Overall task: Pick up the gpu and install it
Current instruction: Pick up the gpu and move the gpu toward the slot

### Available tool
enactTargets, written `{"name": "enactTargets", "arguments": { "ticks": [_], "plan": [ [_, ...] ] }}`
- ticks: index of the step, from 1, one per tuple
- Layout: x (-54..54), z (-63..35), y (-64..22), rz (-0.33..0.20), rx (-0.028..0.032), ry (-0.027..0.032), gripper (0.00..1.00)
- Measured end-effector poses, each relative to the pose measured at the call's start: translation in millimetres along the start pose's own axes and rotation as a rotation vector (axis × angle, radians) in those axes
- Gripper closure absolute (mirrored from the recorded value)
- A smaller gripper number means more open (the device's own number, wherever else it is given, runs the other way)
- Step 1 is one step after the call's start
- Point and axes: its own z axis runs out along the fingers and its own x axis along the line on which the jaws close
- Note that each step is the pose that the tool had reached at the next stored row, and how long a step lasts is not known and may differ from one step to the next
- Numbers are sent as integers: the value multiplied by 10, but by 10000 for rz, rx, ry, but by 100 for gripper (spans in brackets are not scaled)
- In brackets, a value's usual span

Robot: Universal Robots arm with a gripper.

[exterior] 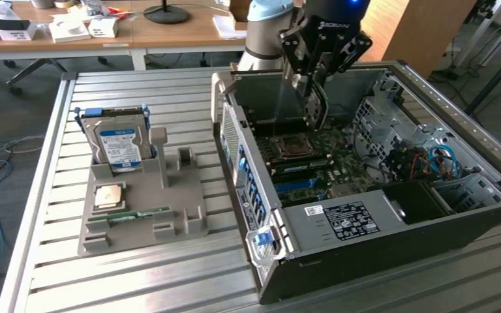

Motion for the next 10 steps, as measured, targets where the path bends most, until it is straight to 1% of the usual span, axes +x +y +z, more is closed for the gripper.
{"name": "enactTargets", "arguments": {
  "ticks": [10],
  "plan": [
    [-262, 7, 29, -1, -24, 2, 73]
  ]
}}
